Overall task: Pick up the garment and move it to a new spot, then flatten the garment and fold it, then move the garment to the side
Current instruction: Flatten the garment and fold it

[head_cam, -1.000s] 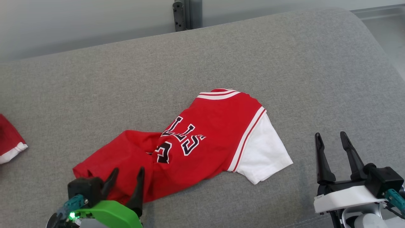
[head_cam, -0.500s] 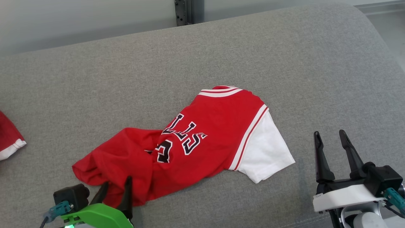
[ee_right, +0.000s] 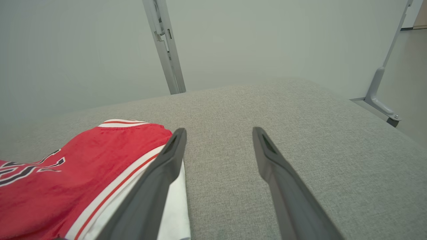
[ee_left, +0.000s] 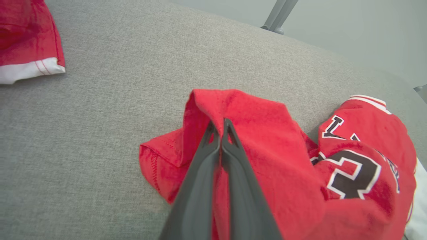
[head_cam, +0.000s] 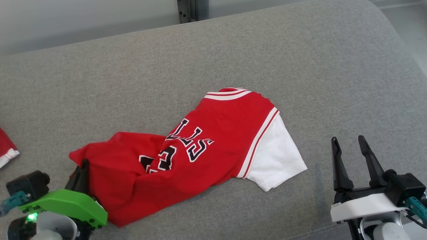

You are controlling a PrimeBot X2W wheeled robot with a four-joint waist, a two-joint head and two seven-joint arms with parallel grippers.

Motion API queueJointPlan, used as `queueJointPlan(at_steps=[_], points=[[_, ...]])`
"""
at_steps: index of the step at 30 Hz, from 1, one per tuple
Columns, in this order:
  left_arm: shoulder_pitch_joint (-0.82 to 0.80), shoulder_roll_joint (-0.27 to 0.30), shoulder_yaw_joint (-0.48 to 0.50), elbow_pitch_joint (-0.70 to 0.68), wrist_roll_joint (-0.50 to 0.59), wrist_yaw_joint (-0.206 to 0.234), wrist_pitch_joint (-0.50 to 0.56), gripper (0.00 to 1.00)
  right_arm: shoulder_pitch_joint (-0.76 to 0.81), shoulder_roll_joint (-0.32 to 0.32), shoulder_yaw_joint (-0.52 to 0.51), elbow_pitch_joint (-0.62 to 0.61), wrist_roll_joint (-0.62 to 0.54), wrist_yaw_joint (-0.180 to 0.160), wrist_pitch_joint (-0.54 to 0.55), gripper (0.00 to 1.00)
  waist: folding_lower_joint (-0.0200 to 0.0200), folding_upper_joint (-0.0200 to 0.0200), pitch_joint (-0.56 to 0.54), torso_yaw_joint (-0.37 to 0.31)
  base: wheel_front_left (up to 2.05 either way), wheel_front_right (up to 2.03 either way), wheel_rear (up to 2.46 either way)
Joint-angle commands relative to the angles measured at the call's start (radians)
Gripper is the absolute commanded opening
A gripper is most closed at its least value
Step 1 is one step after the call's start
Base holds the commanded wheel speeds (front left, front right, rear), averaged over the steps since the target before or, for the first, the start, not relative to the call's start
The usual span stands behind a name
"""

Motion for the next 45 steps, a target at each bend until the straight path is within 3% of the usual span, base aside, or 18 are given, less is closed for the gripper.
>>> queueJointPlan(at_steps=[1, 9, 10, 11, 13, 14, 16, 17, 19, 20, 22, 28, 39, 45], points=[[-0.03, 0.023, 0.012, 0.021, -0.003, -0.012, 0.008, 0.0, -0.007, -0.002, 0.001, 0.0, 0.004, 0.0, -0.003, 1.0, 0.0, 0.0, 0.003, 0.002, 0.0, 0.0, 0.0], [-0.09, 0.057, 0.009, 0.219, 0.003, -0.056, 0.056, 0.0, -0.031, -0.002, 0.018, 0.007, -0.003, 0.0, -0.003, 1.0, 0.0, 0.0, 0.01, -0.015, 0.0, 0.0, 0.0], [-0.094, 0.045, 0.013, 0.236, -0.002, -0.062, 0.045, 0.09, -0.029, -0.002, 0.016, 0.006, -0.001, 0.0, -0.003, 1.0, 0.0, 0.0, 0.009, -0.017, 0.0, 0.0, 0.0], [-0.095, 0.037, 0.015, 0.253, 0.0, -0.066, 0.033, 0.35, -0.024, -0.002, 0.014, 0.005, 0.0, 0.0, -0.003, 1.0, 0.0, 0.0, 0.009, -0.018, 0.0, 0.0, 0.0], [-0.105, 0.017, 0.023, 0.274, 0.015, -0.096, -0.017, 0.62, -0.013, -0.001, 0.013, 0.007, -0.001, 0.0, -0.003, 1.0, 0.0, 0.0, 0.01, -0.017, 0.0, 0.0, 0.0], [-0.112, 0.0, 0.037, 0.286, 0.012, -0.111, -0.043, 0.56, -0.009, -0.002, 0.011, 0.007, -0.001, 0.0, -0.003, 1.0, 0.0, 0.0, 0.011, -0.014, 0.0, 0.0, 0.0], [-0.125, -0.029, 0.044, 0.291, 0.033, -0.185, -0.079, 0.35, -0.005, -0.002, 0.006, 0.008, 0.0, 0.0, -0.003, 1.0, 0.0, 0.0, 0.01, -0.008, 0.0, 0.0, 0.0], [-0.126, -0.057, 0.061, 0.298, 0.016, -0.218, -0.088, 0.33, -0.002, -0.002, 0.005, 0.009, -0.001, 0.0, -0.003, 1.0, 0.0, 0.0, 0.009, -0.003, 0.0, 0.0, 0.0], [-0.142, -0.071, 0.064, 0.307, 0.057, -0.287, -0.098, 0.04, -0.004, -0.001, 0.008, 0.011, -0.006, 0.0, -0.003, 1.0, 0.0, 0.0, 0.007, 0.006, 0.0, 0.0, 0.0], [-0.147, -0.09, 0.071, 0.32, 0.064, -0.306, -0.101, 0.0, -0.009, -0.002, 0.009, 0.011, -0.007, 0.0, -0.003, 1.0, 0.0, 0.0, 0.006, 0.01, 0.0, 0.0, 0.0], [-0.166, -0.118, 0.061, 0.337, 0.101, -0.35, -0.103, 0.0, -0.018, -0.002, 0.012, 0.011, -0.009, 0.0, -0.003, 1.0, 0.0, 0.0, 0.005, 0.019, 0.0, 0.0, 0.0], [-0.261, -0.187, 0.037, 0.431, 0.16, -0.414, -0.102, 0.0, -0.027, -0.002, 0.023, 0.014, -0.013, 0.0, -0.003, 1.0, 0.0, 0.0, 0.004, 0.038, 0.0, 0.0, 0.0], [-0.464, -0.258, 0.033, 0.627, 0.24, -0.404, -0.096, 0.0, -0.032, -0.002, 0.026, 0.017, -0.018, 0.0, -0.003, 1.0, 0.0, 0.0, 0.017, 0.012, 0.0, 0.0, 0.0], [-0.51, -0.281, 0.023, 0.804, 0.261, -0.434, -0.095, 0.0, -0.046, -0.002, 0.034, 0.017, -0.011, 0.0, -0.003, 1.0, 0.0, 0.0, 0.034, -0.01, 0.0, 0.0, 0.0]])
